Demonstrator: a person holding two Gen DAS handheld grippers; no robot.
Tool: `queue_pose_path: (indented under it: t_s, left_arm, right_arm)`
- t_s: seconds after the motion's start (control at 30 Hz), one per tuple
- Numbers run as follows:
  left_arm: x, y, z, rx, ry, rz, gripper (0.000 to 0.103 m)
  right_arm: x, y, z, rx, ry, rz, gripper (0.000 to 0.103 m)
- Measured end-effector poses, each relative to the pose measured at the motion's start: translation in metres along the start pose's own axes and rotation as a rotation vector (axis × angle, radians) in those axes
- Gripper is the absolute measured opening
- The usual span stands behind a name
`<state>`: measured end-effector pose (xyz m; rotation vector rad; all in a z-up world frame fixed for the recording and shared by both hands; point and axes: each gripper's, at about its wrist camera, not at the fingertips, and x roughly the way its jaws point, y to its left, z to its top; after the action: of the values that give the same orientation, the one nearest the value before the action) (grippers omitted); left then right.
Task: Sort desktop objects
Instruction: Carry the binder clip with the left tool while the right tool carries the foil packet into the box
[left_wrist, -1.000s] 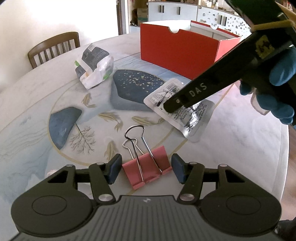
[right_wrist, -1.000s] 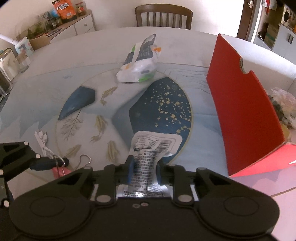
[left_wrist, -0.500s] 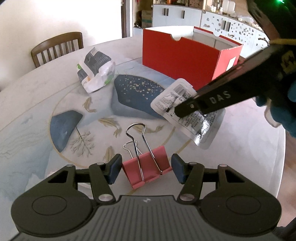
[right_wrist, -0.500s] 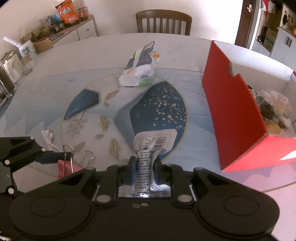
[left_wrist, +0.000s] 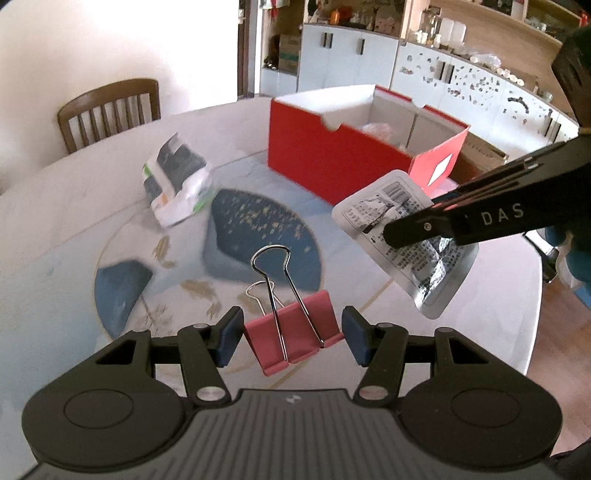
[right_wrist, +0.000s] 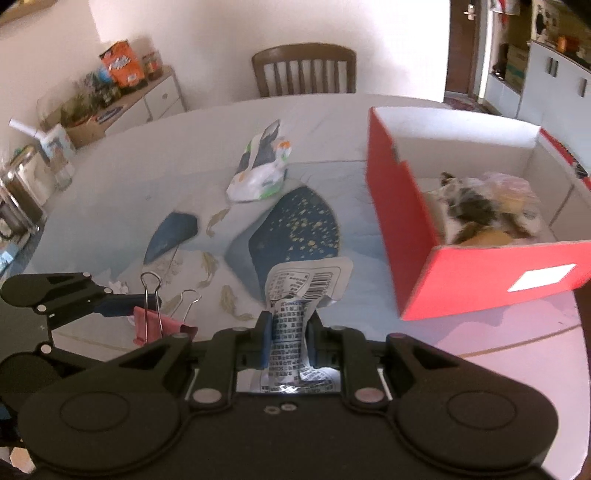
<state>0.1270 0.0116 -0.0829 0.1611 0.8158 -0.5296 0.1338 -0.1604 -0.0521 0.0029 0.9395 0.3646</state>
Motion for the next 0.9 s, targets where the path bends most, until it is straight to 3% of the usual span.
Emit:
queue_pose_path:
  t_s: [0.43,0.9]
  left_arm:
    - [-0.022,-0.047,0.065,0.077,-0.117,-0.046,0.057]
    - [-0.005,-0.098,0.124,0.153,-0.2,-0.052,0.057]
  right_arm:
    - [-0.062,-0.042,0.012,0.075,-0.135,-0.046,0.018]
    - [-0.094,-0.107,0.03,0.106,-0.225,-0.105,0.018]
